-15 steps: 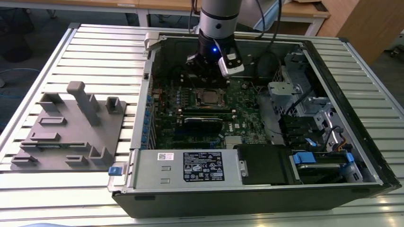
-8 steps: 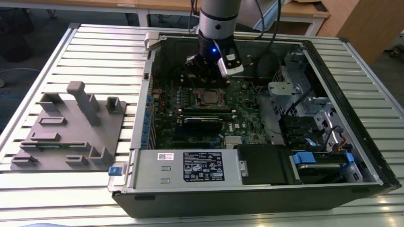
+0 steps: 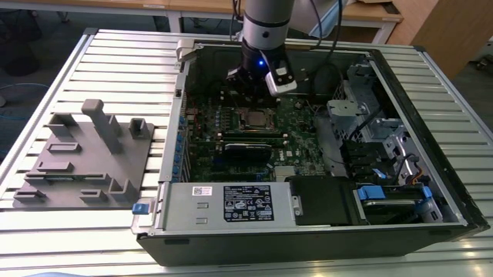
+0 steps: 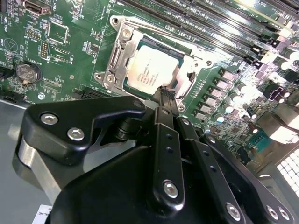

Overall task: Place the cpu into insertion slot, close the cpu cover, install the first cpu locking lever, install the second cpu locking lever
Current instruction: 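Close the cpu cover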

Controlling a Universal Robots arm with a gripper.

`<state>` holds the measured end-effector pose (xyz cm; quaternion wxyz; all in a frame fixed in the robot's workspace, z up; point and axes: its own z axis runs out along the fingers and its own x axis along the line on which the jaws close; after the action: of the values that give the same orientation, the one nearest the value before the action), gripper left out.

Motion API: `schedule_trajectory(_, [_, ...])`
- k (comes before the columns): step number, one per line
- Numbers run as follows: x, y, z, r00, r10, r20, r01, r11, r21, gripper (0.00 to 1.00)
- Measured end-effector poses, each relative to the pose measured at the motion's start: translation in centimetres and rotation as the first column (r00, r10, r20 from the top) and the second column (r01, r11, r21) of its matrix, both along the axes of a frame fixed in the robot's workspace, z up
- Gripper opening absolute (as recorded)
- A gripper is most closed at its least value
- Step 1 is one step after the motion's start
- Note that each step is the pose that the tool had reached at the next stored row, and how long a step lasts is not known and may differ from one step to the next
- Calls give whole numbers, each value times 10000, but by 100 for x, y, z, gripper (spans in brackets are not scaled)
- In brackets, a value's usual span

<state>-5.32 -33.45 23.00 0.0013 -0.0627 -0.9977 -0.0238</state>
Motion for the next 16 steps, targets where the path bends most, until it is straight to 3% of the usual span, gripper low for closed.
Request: schedule_trajectory(16, [-31, 0, -45, 10000, 0, 2, 0, 10000, -8, 10])
